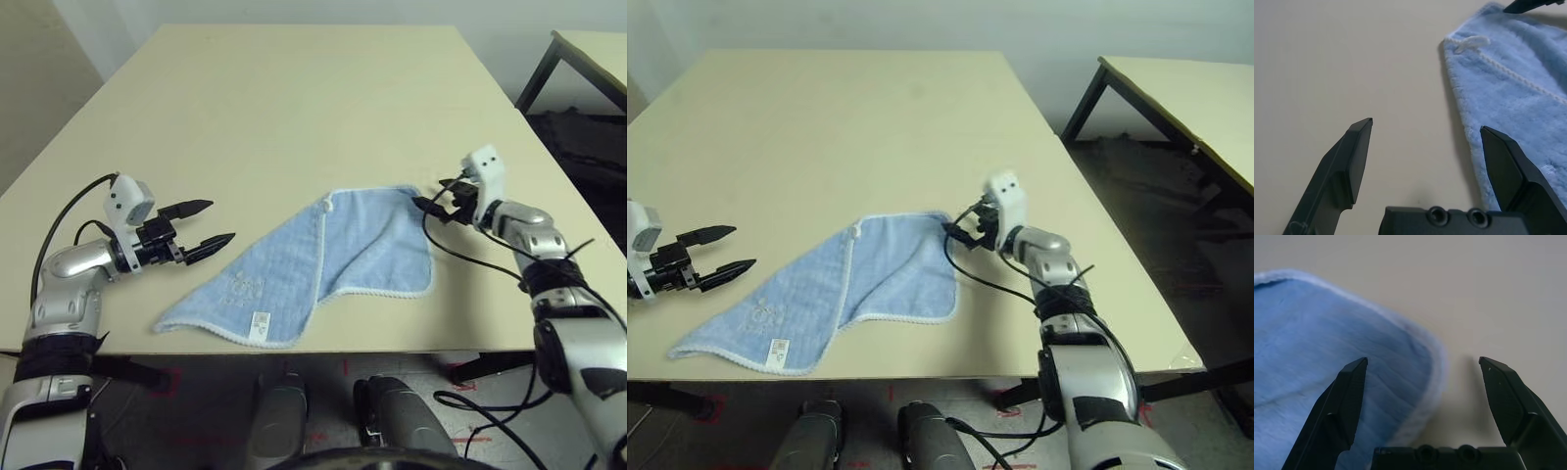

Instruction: Fold the towel and set it aside.

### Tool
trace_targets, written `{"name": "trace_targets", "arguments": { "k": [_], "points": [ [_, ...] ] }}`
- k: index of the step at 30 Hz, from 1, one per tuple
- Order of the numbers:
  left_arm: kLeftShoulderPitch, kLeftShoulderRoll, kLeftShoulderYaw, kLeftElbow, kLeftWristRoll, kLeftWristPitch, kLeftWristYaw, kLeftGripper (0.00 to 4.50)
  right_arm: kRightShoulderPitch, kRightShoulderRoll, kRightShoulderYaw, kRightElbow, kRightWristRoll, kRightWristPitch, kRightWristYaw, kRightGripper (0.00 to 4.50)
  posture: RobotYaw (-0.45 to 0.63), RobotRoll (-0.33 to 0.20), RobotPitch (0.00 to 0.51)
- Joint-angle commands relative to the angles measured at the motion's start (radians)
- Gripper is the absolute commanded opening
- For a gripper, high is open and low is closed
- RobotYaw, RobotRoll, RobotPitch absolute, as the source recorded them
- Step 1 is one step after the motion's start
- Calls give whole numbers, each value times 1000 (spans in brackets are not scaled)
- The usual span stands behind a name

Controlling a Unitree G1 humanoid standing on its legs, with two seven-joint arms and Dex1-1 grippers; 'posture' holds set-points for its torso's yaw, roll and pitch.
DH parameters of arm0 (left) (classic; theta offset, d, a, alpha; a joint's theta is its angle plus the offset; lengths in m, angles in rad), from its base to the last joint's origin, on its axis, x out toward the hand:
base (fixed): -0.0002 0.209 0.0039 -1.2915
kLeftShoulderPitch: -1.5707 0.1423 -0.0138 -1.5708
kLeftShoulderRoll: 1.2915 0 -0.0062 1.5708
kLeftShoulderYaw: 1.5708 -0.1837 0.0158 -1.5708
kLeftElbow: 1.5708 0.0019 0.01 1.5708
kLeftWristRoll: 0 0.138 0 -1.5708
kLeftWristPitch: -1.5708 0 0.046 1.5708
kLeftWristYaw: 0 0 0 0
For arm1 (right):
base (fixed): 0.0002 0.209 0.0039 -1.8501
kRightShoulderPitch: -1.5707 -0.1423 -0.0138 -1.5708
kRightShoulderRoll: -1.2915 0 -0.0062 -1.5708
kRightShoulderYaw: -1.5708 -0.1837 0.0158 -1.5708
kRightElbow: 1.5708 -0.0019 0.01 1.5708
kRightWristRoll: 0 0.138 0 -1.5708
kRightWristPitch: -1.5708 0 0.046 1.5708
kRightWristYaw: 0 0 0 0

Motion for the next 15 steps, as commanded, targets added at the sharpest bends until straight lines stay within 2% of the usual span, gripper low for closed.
{"name": "trace_targets", "arguments": {
  "k": [1,3,6,15],
  "points": [
    [23,5,2,-5,7,-14,0,4500,-17,14,19,39,-29,6,6,4474,101,0,115],
    [29,4,7,-15,3,-21,0,4500,-28,25,22,55,-30,27,22,4474,104,0,116],
    [34,0,4,-28,3,-25,7,4500,-34,31,28,64,-36,49,47,3994,104,0,116],
    [17,-8,-18,-7,22,-44,8,4500,-62,28,-42,9,26,52,67,742,90,0,116]
  ]
}}
